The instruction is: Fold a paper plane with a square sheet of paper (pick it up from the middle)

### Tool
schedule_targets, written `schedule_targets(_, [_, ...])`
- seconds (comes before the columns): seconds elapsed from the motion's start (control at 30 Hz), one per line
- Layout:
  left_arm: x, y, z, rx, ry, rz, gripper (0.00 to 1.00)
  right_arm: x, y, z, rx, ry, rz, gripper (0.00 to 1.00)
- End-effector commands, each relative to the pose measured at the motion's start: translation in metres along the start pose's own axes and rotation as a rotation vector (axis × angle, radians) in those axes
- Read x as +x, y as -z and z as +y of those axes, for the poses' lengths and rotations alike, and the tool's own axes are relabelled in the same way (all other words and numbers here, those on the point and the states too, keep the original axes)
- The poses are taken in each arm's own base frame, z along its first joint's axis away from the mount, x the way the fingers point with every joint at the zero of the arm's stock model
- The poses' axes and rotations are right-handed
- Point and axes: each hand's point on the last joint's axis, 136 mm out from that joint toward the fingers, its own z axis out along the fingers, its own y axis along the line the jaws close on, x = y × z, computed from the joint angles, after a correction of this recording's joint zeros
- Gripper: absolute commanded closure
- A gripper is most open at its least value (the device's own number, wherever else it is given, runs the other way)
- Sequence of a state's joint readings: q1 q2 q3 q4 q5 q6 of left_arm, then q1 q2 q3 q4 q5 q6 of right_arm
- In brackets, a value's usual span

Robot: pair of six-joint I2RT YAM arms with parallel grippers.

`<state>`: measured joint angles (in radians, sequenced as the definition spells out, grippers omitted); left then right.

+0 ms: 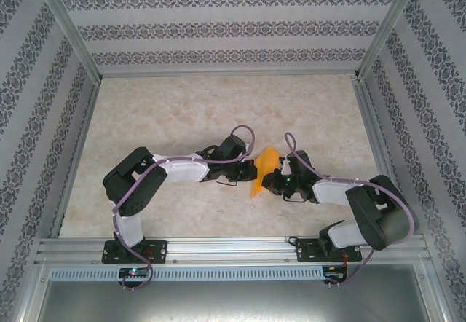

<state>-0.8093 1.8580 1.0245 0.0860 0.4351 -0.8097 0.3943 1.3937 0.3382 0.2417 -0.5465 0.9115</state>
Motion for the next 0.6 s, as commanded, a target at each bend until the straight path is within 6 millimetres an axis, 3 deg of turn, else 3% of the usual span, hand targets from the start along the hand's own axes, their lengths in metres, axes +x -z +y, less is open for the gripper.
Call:
schedule_targets(0.0, [0.002, 0.001, 0.004, -0.048, -0.045, 0.006, 1.00, 0.002, 0.005, -0.013, 0.062, -0.006, -0.008, 0.92])
schedule_targets(0.4, [-0.001, -0.002, -0.013, 0.028, -0.043, 0.008, 1.00, 0.005, 0.002, -0.027, 0.109, -0.028, 0.009, 0.93])
schedule_targets(0.57, [0.006, -0.009, -0.021, 0.030, -0.068, 0.045, 1.00, -0.004, 0.000, -0.017, 0.086, -0.017, -0.002, 0.94])
